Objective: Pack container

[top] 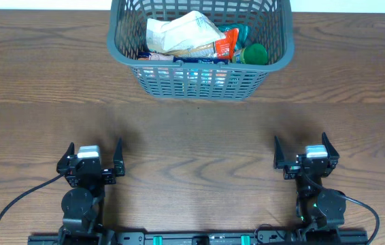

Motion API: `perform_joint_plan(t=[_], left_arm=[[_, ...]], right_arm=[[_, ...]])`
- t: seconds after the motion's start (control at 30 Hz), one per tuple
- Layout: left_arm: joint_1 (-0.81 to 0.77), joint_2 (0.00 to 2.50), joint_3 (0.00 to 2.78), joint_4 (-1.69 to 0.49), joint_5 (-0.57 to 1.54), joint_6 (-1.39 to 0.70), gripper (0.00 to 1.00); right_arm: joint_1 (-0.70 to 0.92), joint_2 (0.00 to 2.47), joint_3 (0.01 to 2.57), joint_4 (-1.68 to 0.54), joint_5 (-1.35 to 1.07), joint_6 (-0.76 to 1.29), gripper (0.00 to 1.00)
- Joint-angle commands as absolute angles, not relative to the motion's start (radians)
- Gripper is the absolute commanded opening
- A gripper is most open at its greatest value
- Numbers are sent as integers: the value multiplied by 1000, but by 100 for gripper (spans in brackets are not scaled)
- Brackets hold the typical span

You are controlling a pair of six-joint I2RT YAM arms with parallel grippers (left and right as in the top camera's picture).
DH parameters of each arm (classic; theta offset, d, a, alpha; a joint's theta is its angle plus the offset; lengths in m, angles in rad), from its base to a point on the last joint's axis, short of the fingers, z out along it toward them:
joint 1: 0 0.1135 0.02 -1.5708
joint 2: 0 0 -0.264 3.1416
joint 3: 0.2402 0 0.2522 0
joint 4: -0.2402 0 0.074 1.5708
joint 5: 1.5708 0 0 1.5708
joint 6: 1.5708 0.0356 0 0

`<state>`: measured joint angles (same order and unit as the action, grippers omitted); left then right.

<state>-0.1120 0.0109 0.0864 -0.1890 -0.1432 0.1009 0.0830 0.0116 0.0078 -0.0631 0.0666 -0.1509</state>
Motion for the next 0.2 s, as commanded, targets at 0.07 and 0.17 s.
perform_joint_plan(t=[0.07, 0.17], left_arm=[[-107, 4, 60, -195, -166, 88, 99], [-107, 4, 60, -195, -166, 88, 99]], right_arm=[[93, 5, 5, -68, 67, -166, 99], [93, 5, 5, -68, 67, -165, 99]])
